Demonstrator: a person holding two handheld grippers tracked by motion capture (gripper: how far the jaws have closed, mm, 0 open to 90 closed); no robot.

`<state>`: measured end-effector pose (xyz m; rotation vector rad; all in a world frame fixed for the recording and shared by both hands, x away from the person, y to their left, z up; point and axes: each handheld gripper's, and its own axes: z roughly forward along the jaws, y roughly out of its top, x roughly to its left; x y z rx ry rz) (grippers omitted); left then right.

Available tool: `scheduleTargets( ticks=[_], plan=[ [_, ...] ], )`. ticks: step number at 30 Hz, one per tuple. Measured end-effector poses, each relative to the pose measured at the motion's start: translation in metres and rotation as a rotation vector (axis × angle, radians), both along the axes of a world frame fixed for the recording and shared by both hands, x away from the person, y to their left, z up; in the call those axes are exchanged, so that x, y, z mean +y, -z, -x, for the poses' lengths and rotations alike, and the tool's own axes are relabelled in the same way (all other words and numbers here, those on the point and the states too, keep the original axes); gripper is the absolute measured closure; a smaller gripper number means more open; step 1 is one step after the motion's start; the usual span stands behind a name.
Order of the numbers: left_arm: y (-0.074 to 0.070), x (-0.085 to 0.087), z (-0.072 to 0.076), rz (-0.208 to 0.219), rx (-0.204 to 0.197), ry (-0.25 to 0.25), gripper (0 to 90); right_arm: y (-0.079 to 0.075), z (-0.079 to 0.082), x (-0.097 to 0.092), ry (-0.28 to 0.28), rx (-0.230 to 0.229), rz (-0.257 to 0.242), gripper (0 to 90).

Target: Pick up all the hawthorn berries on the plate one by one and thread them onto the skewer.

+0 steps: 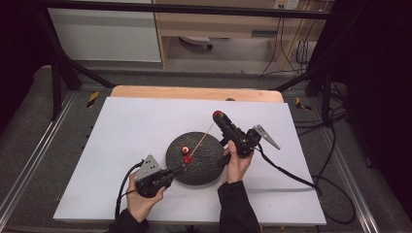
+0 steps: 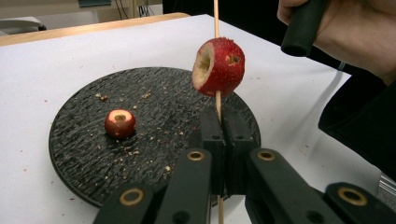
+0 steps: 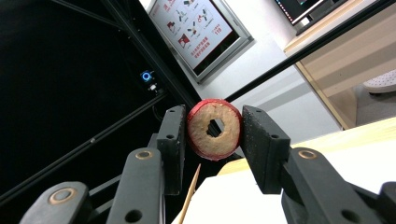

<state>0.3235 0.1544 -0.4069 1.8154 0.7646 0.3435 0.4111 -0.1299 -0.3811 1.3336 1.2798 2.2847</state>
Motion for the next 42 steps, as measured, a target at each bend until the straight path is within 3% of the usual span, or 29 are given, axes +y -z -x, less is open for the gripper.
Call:
scheduleTargets(
  ticks=[20,33,42],
  plan=[
    [0.001,-0.003,-0.002,0.014,0.001,-0.016,88.4,0.002,0.001,0.002,-0.007,-0.006,-0.004,61.6],
    [-0.001,-0.018,-0.004,0.05,-0.015,-0.049,88.4,0.007,0.003,0.006,-0.022,-0.002,-0.021,61.7],
    [-0.003,-0.024,-0.011,0.062,-0.001,-0.06,88.4,0.013,0.008,0.01,-0.043,0.009,0.01,61.8]
  ],
)
